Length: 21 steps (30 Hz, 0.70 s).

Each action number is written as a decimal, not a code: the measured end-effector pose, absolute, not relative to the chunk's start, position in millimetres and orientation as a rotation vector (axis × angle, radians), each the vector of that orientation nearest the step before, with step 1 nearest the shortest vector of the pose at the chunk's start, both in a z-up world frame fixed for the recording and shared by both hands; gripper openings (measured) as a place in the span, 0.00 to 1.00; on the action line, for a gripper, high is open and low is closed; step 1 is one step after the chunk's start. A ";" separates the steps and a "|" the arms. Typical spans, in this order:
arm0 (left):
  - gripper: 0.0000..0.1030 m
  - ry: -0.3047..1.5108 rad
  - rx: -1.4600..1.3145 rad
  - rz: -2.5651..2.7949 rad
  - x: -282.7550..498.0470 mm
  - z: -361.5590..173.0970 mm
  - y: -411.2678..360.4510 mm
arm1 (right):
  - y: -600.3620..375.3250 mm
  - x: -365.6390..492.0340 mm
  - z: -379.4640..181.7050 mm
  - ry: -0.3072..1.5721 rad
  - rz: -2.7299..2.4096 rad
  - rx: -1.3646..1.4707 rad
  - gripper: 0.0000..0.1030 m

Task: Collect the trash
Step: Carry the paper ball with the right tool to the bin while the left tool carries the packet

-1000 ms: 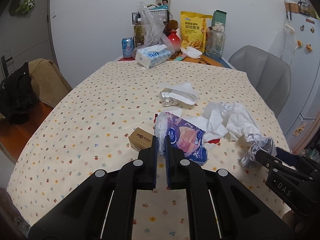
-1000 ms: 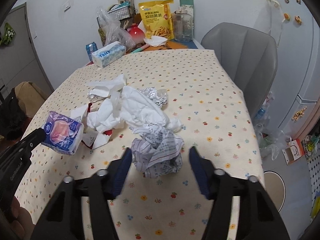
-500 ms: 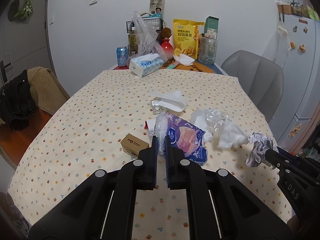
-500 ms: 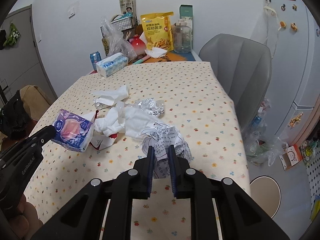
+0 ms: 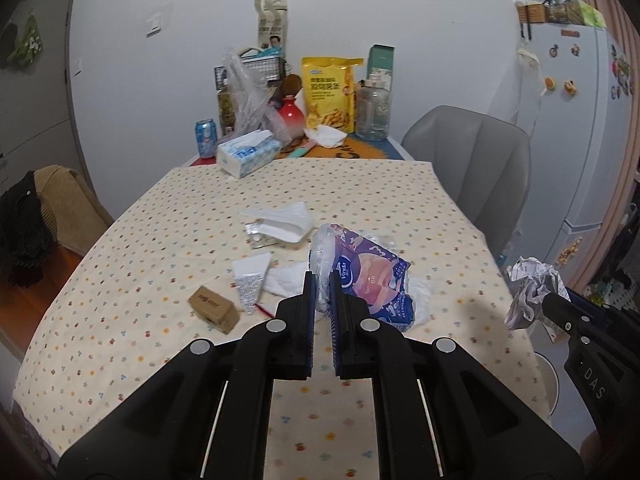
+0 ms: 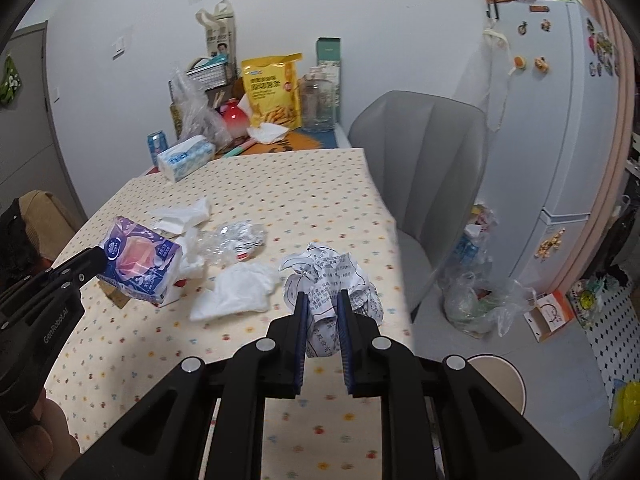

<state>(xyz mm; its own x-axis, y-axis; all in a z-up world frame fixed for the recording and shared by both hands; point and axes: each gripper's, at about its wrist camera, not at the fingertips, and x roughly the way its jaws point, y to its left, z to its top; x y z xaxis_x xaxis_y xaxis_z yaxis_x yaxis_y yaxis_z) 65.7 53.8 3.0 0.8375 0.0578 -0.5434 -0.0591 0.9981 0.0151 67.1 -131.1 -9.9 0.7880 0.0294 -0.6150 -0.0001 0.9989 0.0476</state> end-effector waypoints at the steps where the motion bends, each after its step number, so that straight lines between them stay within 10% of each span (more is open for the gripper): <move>1: 0.07 0.574 0.004 0.050 66.8 3.7 46.8 | -138.2 65.7 -8.8 0.660 0.000 0.049 0.15; 21: 0.07 0.593 0.117 -0.161 98.6 -0.4 -105.7 | -276.7 48.0 -8.1 0.651 -0.233 0.128 0.15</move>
<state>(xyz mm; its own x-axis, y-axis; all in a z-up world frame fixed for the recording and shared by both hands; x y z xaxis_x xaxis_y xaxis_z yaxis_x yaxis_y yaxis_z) 98.6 -105.7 -0.4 0.8174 -0.1170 -0.5641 0.1842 0.9808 0.0634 48.0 -276.7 -8.1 0.7705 -0.1745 -0.6131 0.2544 0.9661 0.0448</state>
